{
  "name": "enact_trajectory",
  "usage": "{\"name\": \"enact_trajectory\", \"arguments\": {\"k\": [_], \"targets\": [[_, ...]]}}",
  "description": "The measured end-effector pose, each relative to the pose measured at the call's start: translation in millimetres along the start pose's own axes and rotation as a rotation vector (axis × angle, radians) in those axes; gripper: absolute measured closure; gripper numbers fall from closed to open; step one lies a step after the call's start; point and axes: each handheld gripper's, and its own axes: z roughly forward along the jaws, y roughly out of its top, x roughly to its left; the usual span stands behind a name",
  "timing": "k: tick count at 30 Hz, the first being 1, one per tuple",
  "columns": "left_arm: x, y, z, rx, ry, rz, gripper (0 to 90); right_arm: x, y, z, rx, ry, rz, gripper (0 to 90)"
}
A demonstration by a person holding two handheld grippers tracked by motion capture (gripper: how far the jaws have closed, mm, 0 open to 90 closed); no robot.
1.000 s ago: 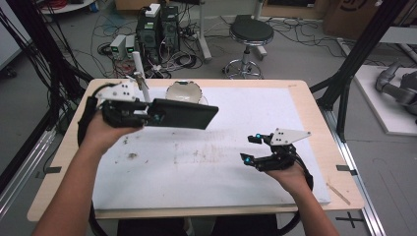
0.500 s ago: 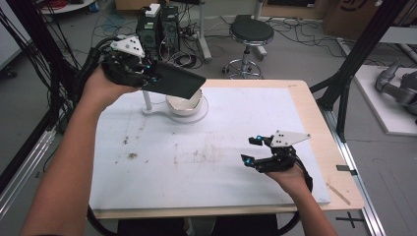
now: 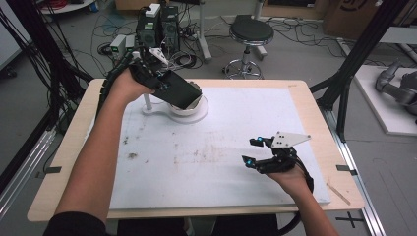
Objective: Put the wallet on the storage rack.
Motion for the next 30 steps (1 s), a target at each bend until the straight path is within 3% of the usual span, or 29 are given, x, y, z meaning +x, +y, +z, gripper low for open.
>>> {"name": "enact_trajectory", "arguments": {"k": [4, 8, 10, 14, 18, 25, 30], "targets": [[1.3, -0.3, 16.3, -0.002, -0.014, -0.033, 74.6, 0.9, 0.0, 0.2, 0.002, 0.006, -0.008, 31.4], [4.1, -1.4, 18.5, -0.037, 0.049, -0.055, 66.9, 1.4, -0.3, -0.6, -0.002, 0.008, -0.007, 31.4], [5.7, -0.1, 15.5, -0.062, 0.094, -0.066, 55.7, 1.1, -0.7, -0.8, -0.005, 0.009, -0.009, 31.5], [4.2, 4.8, 10.3, -0.11, 0.145, -0.063, 49.5, 1.4, -0.7, -0.3, -0.004, 0.01, -0.011, 31.4], [0.4, 10.0, 10.8, -0.122, 0.213, -0.044, 46.4, 2.6, -0.8, 1.4, 0.005, 0.012, -0.015, 31.7], [3.5, 10.6, 15.4, -0.152, 0.3, -0.092, 43.9, 5.1, -1.6, 4.5, 0.022, 0.007, -0.025, 32.3], [9.3, 5.6, 21.5, -0.184, 0.356, -0.128, 44.5, 3.5, -3.7, 7.8, 0.023, 0.021, 0.003, 32.6]]}}
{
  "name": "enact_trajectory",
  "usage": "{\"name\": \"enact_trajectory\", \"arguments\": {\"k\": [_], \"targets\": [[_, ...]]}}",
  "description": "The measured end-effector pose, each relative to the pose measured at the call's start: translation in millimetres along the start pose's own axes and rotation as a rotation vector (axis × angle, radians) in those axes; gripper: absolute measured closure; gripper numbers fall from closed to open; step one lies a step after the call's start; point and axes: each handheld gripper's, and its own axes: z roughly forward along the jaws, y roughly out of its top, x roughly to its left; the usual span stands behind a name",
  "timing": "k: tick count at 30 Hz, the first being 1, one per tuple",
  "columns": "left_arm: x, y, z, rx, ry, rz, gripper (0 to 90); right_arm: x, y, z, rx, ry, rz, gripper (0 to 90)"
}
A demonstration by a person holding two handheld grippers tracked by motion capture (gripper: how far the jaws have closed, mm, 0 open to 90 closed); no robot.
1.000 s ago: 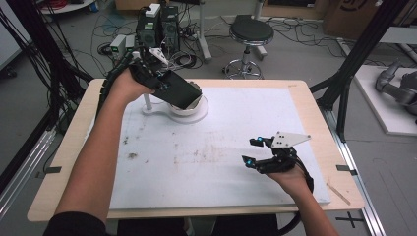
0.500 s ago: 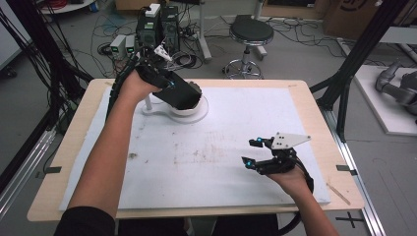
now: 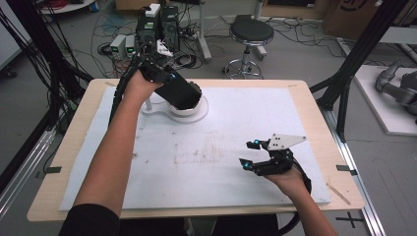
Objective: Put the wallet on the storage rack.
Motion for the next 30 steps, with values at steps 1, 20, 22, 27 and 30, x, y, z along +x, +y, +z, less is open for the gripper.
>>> {"name": "enact_trajectory", "arguments": {"k": [1, 20, 22, 27, 30], "targets": [[1.2, -1.1, 1.7, 0.007, 0.011, -0.001, 44.9, -0.2, 0.1, 0.1, -0.002, 0.002, -0.004, 32.6], [9.3, 0.3, -32.0, -0.094, -0.009, -0.048, 38.5, -1.5, 0.9, -2.9, -0.014, -0.005, 0.005, 29.3], [8.4, -0.2, -38.6, -0.12, -0.039, -0.061, 37.6, -1.4, 1.3, -2.8, -0.016, -0.005, 0.002, 29.2], [7.1, -7.9, -57.4, -0.203, -0.104, -0.099, 36.1, -2.2, 2.1, -4.5, -0.017, -0.012, 0.007, 28.5], [8.7, -15.9, -69.4, -0.249, -0.145, -0.125, 35.2, -2.6, 2.9, -6.1, -0.026, -0.019, 0.008, 28.4]]}}
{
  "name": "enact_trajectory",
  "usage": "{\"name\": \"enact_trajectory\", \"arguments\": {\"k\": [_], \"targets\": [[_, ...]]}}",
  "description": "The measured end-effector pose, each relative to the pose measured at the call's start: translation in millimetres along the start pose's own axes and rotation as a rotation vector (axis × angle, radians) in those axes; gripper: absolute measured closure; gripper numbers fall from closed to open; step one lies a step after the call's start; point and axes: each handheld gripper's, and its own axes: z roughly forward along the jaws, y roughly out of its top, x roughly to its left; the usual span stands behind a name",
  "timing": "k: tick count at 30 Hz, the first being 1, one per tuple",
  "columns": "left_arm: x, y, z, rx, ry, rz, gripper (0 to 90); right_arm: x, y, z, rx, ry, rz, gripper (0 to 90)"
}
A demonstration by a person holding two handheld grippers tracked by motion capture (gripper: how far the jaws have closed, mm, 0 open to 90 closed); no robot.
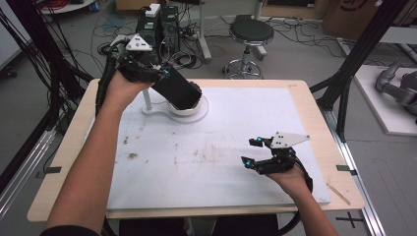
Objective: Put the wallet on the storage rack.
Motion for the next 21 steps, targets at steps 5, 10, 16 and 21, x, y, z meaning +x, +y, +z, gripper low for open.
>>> {"name": "enact_trajectory", "arguments": {"k": [5, 10, 16, 21], "targets": [[-1.9, -17.8, -15.2, -0.053, -0.073, -0.03, 35.1, 2.1, 0.7, -0.2, -0.001, 0.001, -0.002, 28.0], [-1.9, -39.9, -22.5, -0.076, -0.121, -0.068, 33.9, 1.2, 2.1, -1.5, -0.005, -0.001, 0.0, 27.4], [-6.4, -61.9, -32.2, -0.053, -0.192, -0.043, 31.2, 2.3, 2.5, 1.3, -0.016, 0.015, 0.007, 26.8], [-16.7, -85.4, -40.6, -0.042, -0.225, -0.048, 28.5, 3.7, 4.1, 5.1, -0.012, 0.026, -0.001, 26.1]]}}
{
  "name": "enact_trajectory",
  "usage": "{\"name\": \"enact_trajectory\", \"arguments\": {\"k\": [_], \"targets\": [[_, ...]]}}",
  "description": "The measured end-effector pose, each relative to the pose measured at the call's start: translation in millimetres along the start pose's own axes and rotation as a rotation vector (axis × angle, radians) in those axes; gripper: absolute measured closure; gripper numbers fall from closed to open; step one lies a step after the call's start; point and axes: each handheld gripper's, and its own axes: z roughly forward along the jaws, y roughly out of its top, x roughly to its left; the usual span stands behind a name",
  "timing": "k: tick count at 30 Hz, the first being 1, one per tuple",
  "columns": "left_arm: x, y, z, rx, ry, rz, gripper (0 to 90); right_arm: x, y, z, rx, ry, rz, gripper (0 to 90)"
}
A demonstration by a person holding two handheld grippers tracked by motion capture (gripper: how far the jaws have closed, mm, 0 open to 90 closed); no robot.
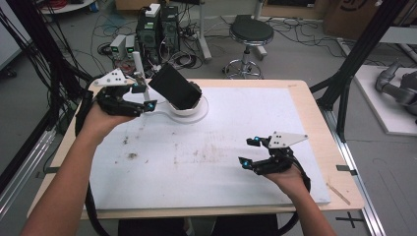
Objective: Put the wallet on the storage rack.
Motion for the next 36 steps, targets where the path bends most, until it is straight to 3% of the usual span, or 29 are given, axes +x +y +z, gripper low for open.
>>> {"name": "enact_trajectory", "arguments": {"k": [9, 15, 20, 32, 36], "targets": [[-16.2, -34.4, -3.3, 0.007, 0.016, 0.01, 25.8, -11.9, -6.3, 1.1, -0.001, -0.039, 0.053, 24.7], [-26.7, -58.4, -4.2, -0.018, 0.006, -0.013, 25.0, -23.8, -10.1, -3.9, -0.018, -0.089, 0.099, 21.5], [-32.7, -77.1, -1.0, -0.021, -0.004, -0.035, 24.9, -28.3, -15.3, -9.7, -0.022, -0.101, 0.125, 20.7], [-45.3, -102.0, 6.1, -0.012, -0.03, -0.052, 23.9, -37.6, -18.6, -16.2, -0.046, -0.126, 0.155, 20.2], [-47.0, -104.4, 3.3, 0.019, -0.001, -0.037, 23.9, -36.7, -19.1, -18.1, -0.043, -0.131, 0.157, 20.1]]}}
